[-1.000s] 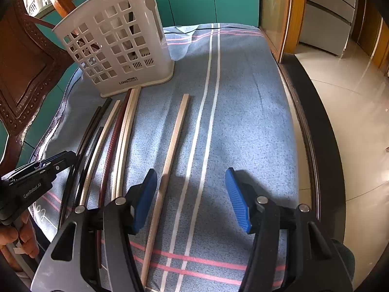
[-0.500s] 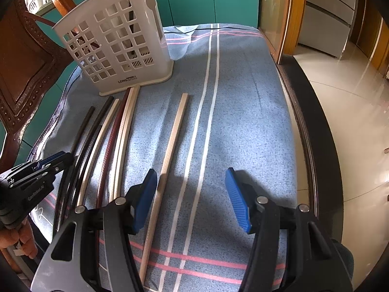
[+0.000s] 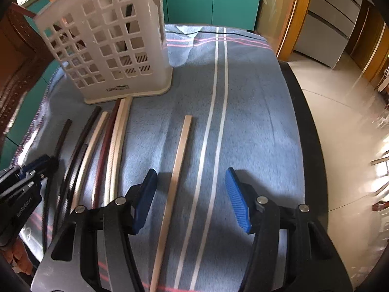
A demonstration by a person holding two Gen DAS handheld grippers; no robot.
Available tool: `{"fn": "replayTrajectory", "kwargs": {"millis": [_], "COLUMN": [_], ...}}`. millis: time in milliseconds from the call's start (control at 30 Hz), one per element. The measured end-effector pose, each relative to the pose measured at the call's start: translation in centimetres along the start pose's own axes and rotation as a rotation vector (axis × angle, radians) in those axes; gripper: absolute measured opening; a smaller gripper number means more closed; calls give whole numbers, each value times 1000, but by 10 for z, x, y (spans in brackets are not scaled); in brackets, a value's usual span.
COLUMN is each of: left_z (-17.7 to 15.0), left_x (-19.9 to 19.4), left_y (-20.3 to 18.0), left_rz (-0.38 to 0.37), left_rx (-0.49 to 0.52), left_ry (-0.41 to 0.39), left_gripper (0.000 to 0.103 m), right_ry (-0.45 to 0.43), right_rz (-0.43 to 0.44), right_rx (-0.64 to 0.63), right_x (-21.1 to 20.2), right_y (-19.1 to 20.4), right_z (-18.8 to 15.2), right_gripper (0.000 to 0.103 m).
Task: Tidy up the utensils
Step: 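Close the left tool on a dark brown chopstick while the right tool grasps a light wooden one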
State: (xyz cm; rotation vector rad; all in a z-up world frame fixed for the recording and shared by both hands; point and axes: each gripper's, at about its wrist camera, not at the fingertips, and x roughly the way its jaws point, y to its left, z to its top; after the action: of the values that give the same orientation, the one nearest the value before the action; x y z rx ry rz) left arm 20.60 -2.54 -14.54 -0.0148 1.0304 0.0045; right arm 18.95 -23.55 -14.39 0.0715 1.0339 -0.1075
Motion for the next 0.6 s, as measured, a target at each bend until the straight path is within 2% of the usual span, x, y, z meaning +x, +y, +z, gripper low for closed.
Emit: {"fn": "replayTrajectory", "kwargs": {"millis": [300,467,600], "left_z": [19,28,21], "left_x": [14,22,16], "left_y": [-1,4,2], "left_rz": [-1,-14,-3], "left_rx": [44,39,38], "left_ry": [-2,-7,-8], "left_gripper": [40,40,40], "right_ry": [10,18,25], "right_rz": [-26,-30,-24], "right_rx": [26,32,29], "right_x": [11,14,15], "right_y": [5,5,5], "right_z": [18,23,23], "right_gripper": [57,58,58]}}
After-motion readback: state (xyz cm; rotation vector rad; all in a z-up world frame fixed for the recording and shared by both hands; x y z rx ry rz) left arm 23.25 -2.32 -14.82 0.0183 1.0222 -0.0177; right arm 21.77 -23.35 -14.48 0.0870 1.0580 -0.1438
